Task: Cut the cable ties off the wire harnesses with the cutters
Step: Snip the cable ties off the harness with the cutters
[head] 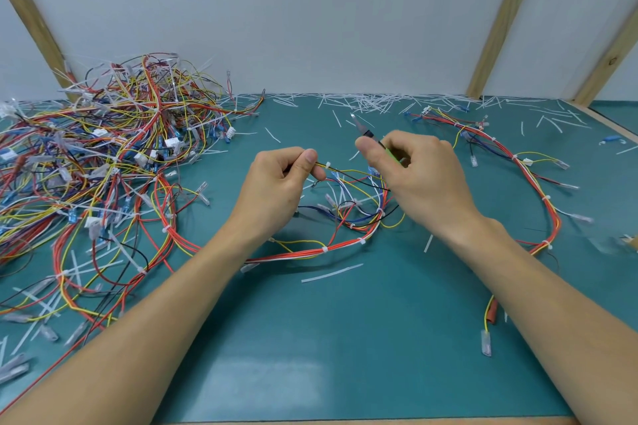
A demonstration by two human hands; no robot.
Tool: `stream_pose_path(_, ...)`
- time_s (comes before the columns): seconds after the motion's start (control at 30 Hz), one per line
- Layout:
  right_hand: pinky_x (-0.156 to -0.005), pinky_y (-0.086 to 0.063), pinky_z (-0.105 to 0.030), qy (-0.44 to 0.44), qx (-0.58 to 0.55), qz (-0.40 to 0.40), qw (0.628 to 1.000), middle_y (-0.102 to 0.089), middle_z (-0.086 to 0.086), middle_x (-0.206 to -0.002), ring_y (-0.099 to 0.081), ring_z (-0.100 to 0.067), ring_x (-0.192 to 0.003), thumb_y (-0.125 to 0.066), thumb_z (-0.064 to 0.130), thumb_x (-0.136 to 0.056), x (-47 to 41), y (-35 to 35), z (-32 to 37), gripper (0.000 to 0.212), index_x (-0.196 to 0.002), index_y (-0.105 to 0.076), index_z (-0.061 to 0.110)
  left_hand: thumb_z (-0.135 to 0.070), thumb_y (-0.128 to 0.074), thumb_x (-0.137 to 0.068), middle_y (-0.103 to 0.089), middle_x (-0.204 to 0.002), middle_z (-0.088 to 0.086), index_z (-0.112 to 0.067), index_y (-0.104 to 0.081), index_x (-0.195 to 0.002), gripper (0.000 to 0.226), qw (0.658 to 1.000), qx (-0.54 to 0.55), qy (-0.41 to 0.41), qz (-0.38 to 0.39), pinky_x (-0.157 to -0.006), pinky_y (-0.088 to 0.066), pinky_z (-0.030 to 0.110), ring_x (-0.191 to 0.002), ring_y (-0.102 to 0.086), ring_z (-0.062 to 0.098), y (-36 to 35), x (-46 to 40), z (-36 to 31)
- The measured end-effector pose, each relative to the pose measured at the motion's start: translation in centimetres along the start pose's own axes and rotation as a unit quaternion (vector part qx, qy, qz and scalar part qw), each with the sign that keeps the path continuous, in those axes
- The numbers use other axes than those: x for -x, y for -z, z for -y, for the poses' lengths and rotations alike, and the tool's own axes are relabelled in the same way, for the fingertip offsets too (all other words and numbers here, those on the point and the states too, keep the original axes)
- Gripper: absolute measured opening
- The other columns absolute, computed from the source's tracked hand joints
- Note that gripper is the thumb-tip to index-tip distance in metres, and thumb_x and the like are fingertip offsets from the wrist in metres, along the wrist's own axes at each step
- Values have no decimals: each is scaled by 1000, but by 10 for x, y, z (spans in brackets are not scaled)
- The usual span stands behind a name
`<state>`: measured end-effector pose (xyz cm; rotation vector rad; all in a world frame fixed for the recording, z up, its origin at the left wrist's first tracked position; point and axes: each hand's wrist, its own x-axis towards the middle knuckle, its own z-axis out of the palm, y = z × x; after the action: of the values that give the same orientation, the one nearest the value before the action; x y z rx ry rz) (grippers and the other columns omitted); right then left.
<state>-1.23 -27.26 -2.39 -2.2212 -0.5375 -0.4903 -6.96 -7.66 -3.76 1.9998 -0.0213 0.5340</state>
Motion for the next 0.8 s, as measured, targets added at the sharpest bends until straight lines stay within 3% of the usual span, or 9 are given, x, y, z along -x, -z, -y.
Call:
stream_pose_path(0.13,-56,-35,-32,11,-48,52,997,-51,14,-53,-44,-11,-54,-75,54,-82,5,-4,2,26,-88,-75,29,-27,-50,-105,-18,-46,-11,-17,-74,-79,37,999,16,-24,32,-43,-14,17,-43,-17,7,-2,2,-1)
stream_pose_path(0.2,-54,-32,-29,19,-68,82,994,-49,13,-49,-41,-10,-50,-78,42,-85,8,-6,3,15,-82,-75,28,-27,-49,-106,-19,-48,-11,-20,-75,-80,37,998,28,-40,50,-44,-14,18,-45,-17,7,-3,2,-2)
stream_pose_path(0.33,-52,-30,-24,3,-107,76,991,-48,10,-49,-38,-8,-50,-77,31,-88,6,-7,2,19,-71,-69,25,-37,-41,-107,-25,-55,3,-20,-76,-83,46,994,107,10,27,-44,-19,23,-49,-22,12,-3,-3,-2)
stream_pose_path(0.5,-52,-30,-22,-43,-173,73,981,-47,12,-51,-36,-7,-51,-77,25,-89,2,-7,-2,20,-70,-69,21,-46,-23,-108,-61,-54,5,-15,-69,-100,56,967,226,114,-31,-49,-41,23,-42,-46,17,5,-10,0)
stream_pose_path(0.6,-53,-30,-26,-72,-204,64,974,-43,11,-51,-34,-11,-52,-76,23,-90,0,-8,-3,20,-73,-69,15,-46,-22,-107,-63,-58,6,-11,-67,-108,57,946,285,147,-44,-55,-46,23,-48,-53,19,10,-11,2)
stream_pose_path(0.73,-58,-32,-37,-124,-273,61,952,-41,-2,-54,-34,-21,-54,-74,19,-92,-4,-4,-6,21,-74,-66,13,-43,-28,-106,-57,-58,1,-6,-64,-121,53,916,355,178,-60,-45,-40,21,-43,-42,15,14,-13,5)
stream_pose_path(0.8,-52,-33,-34,-151,-308,67,937,-40,-1,-52,-33,-19,-49,-73,16,-93,-4,-3,-5,17,-79,-66,12,-39,-30,-106,-57,-59,0,-7,-64,-118,49,900,387,187,-77,-43,-38,20,-42,-42,14,15,-13,5)
